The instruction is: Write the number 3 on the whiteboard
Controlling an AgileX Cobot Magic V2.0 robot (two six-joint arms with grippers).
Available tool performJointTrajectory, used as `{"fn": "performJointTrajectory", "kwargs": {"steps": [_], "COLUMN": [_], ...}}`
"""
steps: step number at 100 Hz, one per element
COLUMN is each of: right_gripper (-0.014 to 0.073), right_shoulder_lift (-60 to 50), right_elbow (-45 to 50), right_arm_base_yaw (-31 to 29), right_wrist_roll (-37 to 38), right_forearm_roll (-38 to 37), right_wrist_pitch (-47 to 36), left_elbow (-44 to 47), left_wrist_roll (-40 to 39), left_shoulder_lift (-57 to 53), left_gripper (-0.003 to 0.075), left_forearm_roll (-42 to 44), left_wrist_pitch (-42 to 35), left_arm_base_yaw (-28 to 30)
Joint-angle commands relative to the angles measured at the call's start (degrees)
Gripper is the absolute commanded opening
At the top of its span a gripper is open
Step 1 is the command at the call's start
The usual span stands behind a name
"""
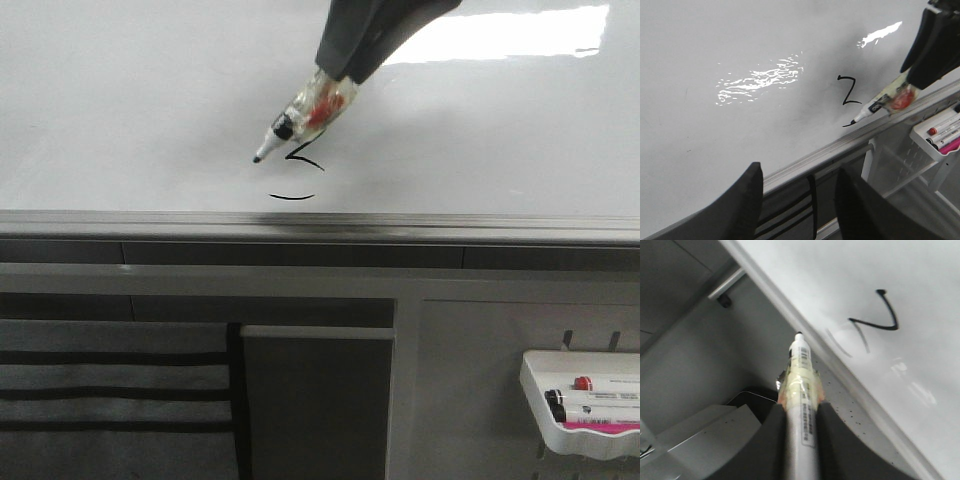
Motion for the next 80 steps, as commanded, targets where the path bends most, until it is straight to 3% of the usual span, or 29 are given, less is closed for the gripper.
{"fn": "performJointTrajectory", "kwargs": {"steps": [1,27,42,62,80], "right_gripper": [0.0059,0.0059,0.0059,0.0059,0.0059], "right_shoulder_lift": [-7.56,-17.52,-18.41,-18.15,-18.06], "right_elbow": [1.85,9.05,9.05,9.05,9.05], "right_arm_base_yaw": [0.28,1.45,1.45,1.45,1.45], "right_wrist_roll": [-5.24,-23.98,-33.02,-33.97,-34.06], "right_forearm_roll": [5.16,5.83,5.94,5.94,5.94], "right_wrist_pitch": [0.78,4.05,5.0,4.28,3.55], "left_elbow": [-2.85,-10.14,-13.35,-17.66,-21.23], "left_wrist_roll": [2.32,16.64,18.61,20.97,21.22], "left_shoulder_lift": [0.04,7.7,13.61,21.41,27.25], "left_gripper": [0.0315,0.0315,0.0315,0.0315,0.0316], "left_forearm_roll": [-1.47,-2.18,-2.89,-3.25,-3.16], "left_wrist_pitch": [0.53,19.19,19.37,15.46,13.39], "left_arm_base_yaw": [-0.22,-5.61,-11.0,-18.65,-22.0]}}
